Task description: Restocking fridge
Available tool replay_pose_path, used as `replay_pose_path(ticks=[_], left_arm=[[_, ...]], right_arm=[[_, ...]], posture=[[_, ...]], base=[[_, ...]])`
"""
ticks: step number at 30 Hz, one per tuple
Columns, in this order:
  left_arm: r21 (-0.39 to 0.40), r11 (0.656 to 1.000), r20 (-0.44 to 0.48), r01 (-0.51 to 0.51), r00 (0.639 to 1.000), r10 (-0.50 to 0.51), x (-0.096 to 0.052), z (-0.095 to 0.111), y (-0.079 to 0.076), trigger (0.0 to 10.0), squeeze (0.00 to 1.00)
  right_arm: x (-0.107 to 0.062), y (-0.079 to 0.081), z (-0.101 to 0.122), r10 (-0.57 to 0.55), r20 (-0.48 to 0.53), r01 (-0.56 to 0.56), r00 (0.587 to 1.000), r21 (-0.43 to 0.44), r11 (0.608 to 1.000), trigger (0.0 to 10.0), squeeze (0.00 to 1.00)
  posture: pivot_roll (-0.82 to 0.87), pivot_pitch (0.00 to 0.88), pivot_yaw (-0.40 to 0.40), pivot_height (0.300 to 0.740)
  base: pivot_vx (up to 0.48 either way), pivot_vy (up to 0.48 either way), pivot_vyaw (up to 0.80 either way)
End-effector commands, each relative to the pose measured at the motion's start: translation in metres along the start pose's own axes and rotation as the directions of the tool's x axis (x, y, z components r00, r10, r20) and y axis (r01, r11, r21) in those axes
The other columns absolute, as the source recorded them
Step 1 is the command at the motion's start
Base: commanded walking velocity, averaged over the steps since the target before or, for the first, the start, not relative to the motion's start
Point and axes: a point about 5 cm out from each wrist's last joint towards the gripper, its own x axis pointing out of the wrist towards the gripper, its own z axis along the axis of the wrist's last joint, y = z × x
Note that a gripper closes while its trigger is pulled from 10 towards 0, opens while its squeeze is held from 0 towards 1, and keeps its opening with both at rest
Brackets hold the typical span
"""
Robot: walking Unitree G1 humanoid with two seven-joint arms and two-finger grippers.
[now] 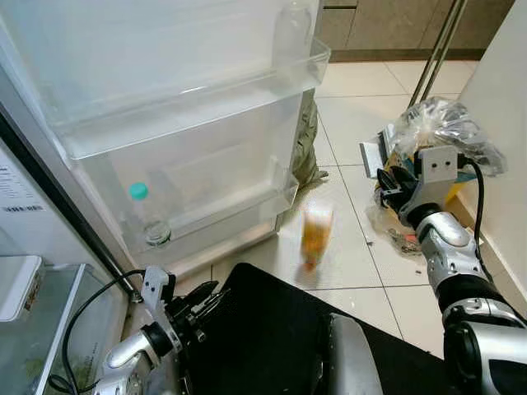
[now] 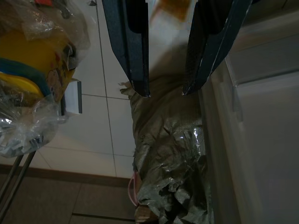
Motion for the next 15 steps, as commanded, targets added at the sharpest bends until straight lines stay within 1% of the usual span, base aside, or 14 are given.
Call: replay_pose_path(ticks=[1, 4, 5, 7, 9, 12, 15], left_arm=[[-0.007, 1.0, -0.008, -0.005, 1.0, 0.005, -0.001, -0.006, -0.001, 10.0, 0.0], [-0.006, 1.0, -0.003, -0.003, 1.0, 0.003, 0.0, -0.006, -0.001, 10.0, 0.0], [-0.006, 1.0, -0.002, -0.005, 1.0, 0.005, 0.001, -0.007, 0.0, 10.0, 0.0], [-0.005, 1.0, -0.001, -0.007, 1.0, 0.007, 0.001, -0.007, 0.001, 10.0, 0.0], [-0.003, 1.0, -0.001, -0.007, 1.0, 0.007, 0.003, -0.007, 0.002, 10.0, 0.0], [-0.001, 1.0, 0.001, -0.005, 1.0, 0.005, 0.004, -0.006, 0.002, 10.0, 0.0], [0.001, 1.0, 0.003, -0.004, 1.0, 0.004, 0.005, -0.006, 0.003, 10.0, 0.0]], right_arm=[[-0.004, 0.002, -0.005, 0.026, -0.005, -0.026, 1.0, 0.014, 1.0, 10.0, 0.0], [-0.005, 0.006, -0.006, 0.063, 0.001, -0.063, 0.998, 0.03, 0.998, 10.0, 0.0], [-0.006, 0.007, -0.011, 0.061, -0.017, -0.06, 0.998, 0.031, 0.998, 10.0, 0.0], [-0.012, 0.004, -0.025, -0.002, -0.073, 0.007, 0.997, 0.067, 0.998, 10.0, 0.0], [-0.019, -0.001, -0.038, -0.054, -0.129, 0.065, 0.99, 0.08, 0.995, 10.0, 0.0], [-0.024, -0.004, -0.045, -0.08, -0.155, 0.094, 0.985, 0.086, 0.992, 10.0, 0.0], [-0.034, -0.012, -0.056, -0.129, -0.2, 0.148, 0.971, 0.086, 0.985, 10.0, 0.0]], posture=[[0.0, 0.134, -0.018, 0.45], [-0.01, 0.13, -0.019, 0.45], [-0.01, 0.127, -0.017, 0.45], [-0.01, 0.127, -0.017, 0.45], [-0.01, 0.122, -0.015, 0.45], [-0.01, 0.12, -0.014, 0.45], [-0.02, 0.119, -0.014, 0.45]], base=[[0.0, 0.0, 0.0], [0.0, 0.0, 0.0], [0.0, 0.0, 0.0], [0.0, 0.0, 0.0], [0.0, 0.0, 0.0], [0.0, 0.0, 0.0], [0.0, 0.0, 0.0]])
